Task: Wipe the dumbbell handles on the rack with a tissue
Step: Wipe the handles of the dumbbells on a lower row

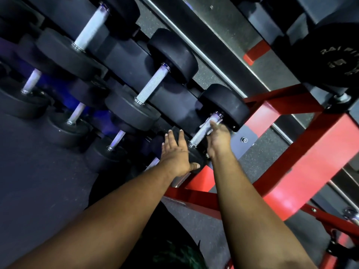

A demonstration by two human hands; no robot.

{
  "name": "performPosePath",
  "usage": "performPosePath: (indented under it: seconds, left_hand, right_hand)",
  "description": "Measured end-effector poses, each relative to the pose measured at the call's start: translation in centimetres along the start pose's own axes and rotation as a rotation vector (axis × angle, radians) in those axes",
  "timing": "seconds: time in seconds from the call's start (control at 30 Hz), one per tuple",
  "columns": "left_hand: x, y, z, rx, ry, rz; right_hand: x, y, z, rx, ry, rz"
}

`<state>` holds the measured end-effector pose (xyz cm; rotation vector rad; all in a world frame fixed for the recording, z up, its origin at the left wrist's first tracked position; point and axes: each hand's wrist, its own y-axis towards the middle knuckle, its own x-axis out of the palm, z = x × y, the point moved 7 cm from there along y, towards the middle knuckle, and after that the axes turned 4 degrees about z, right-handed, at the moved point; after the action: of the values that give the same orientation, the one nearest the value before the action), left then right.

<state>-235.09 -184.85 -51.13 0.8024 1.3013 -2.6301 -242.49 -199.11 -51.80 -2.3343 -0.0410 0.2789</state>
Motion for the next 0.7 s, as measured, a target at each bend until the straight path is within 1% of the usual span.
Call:
performPosePath:
  seconds: [0.07, 0.13, 0.17, 0.27, 0.33, 0.4, 0.43, 0.47, 0.5, 0.53, 0.6, 0.63, 0.67, 0.7]
  left_hand:
    - [-0.1, -0.1, 0.1, 0.006, -0.005, 0.011]
    - [0.0, -0.1, 0.0, 0.009, -0.01, 0.008]
    - [0.0, 0.0, -0.1, 0.01, -0.01, 0.005]
    - [0.1, 0.0, -0.1, 0.01, -0.009, 0.005]
    - [0.1, 0.0, -0.1, 0.013, -0.014, -0.004]
    - [0.0, 0.0, 0.0, 0.013, -0.018, 0.001]
    - [-0.1, 0.0, 0.0, 0.013, -0.015, 0.004]
    - [-0.1, -0.1, 0.0, 0.011, -0.01, 0.004]
    - [-0.1, -0.1, 0.0, 0.012, -0.003, 0.002]
    - [-0.1, -0.1, 0.0, 0.014, 0.0, -0.001]
    - [0.0, -0.2, 0.0, 0.015, -0.007, -0.001]
    - [-0.1, -0.2, 0.0, 0.013, -0.013, 0.007]
    - [-0.2, -0.2, 0.0, 0.012, -0.02, 0.01]
    - [-0.1, -0.2, 0.0, 0.014, -0.024, 0.007]
  right_hand:
    - [-0.3, -2.0, 2.2, 0.027, -0.174, -0.076]
    - [-0.8, -2.6, 3.2, 0.055, -0.228, -0.123]
    - [-0.8, -2.2, 2.6, 0.028, -0.205, -0.105]
    - [-0.8, -0.3, -0.7, -0.112, -0.053, 0.036]
    - [-0.8, -0.3, -0.9, -0.177, -0.105, 0.074]
    - [-1.0, -1.5, 0.9, -0.208, -0.238, 0.021]
    - [-1.3, -2.1, 1.9, -0.237, -0.331, -0.011]
    - [-1.8, -2.7, 2.2, -0.282, -0.466, 0.0]
    - [-2.3, -3.1, 2.0, -0.337, -0.604, 0.048]
    - [-2.6, -3.5, 1.1, -0.404, -0.689, 0.107]
    - [-2.3, -4.3, -2.2, -0.634, -0.769, 0.18]
    - [-1.7, -4.4, -3.8, -0.738, -0.847, 0.167]
    - [-0.9, -4.1, -4.6, -0.814, -0.99, 0.113]
    - [0.0, -3.9, -4.7, -0.871, -1.196, 0.03]
